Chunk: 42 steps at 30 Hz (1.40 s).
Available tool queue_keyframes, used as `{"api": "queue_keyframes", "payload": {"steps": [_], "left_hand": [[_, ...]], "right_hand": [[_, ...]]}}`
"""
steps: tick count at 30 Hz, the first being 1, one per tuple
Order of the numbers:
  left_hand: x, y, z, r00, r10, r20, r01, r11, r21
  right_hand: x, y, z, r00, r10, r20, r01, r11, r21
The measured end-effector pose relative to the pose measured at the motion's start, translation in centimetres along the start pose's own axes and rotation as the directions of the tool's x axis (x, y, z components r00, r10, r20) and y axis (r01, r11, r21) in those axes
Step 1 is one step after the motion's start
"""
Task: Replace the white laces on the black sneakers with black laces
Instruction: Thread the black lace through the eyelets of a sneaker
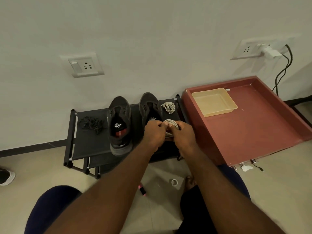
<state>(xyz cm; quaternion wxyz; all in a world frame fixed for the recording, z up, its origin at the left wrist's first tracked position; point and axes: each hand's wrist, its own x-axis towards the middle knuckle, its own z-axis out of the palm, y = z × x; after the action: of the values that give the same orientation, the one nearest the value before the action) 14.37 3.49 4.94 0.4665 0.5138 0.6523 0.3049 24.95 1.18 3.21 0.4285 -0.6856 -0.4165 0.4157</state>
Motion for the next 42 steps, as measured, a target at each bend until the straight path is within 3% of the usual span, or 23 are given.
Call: {"api": "queue_keyframes", "payload": {"steps": [4,9,12,16,19,21,26,30,36,42], "left_hand": [[5.9,3.1,1.4,0.984,0.114,0.139,-0.148,0.953,0.265],[12.5,5.3,2.4,0.933,0.18,0.311,-0.326,0.788,0.522],[16.4,4.4,4.2,0.909,0.131,0.397,-0.385,0.632,0.672],[19.5,2.8,5.8,0.872,0.069,0.484,-0.451,0.496,0.742],[20.4,2.8,6.6,0.84,0.023,0.541,-0.501,0.415,0.76],[21.5,3.4,6.7,0.861,0.033,0.507,-0.472,0.421,0.774],[24.0,3.8,6.7,0.897,0.231,0.377,-0.44,0.386,0.81],[24.5,2.1,7.4,0.878,0.169,0.449,-0.479,0.323,0.816],[24.5,1.6,8.5,0.885,0.152,0.44,-0.465,0.29,0.836],[23.7,1.3,8.3,0.895,0.167,0.413,-0.445,0.304,0.842]], "right_hand": [[5.3,-0.4,-1.8,0.991,0.127,0.036,-0.13,0.985,0.113],[11.1,0.1,-1.5,0.983,0.184,-0.013,-0.182,0.979,0.093],[15.2,2.6,-0.2,0.971,0.237,-0.035,-0.239,0.969,-0.065],[17.8,5.1,1.2,0.963,0.265,-0.053,-0.266,0.899,-0.348],[18.4,6.3,1.7,0.961,0.273,-0.051,-0.269,0.87,-0.414],[18.5,6.7,1.9,0.966,0.251,-0.059,-0.253,0.879,-0.404],[18.5,7.2,2.2,0.977,0.2,-0.075,-0.214,0.911,-0.353],[18.1,7.4,2.4,0.987,0.144,-0.075,-0.161,0.927,-0.338],[17.3,7.1,2.1,0.993,0.066,-0.099,-0.087,0.97,-0.228],[16.1,6.5,0.9,0.989,0.1,-0.108,-0.114,0.985,-0.132]]}}
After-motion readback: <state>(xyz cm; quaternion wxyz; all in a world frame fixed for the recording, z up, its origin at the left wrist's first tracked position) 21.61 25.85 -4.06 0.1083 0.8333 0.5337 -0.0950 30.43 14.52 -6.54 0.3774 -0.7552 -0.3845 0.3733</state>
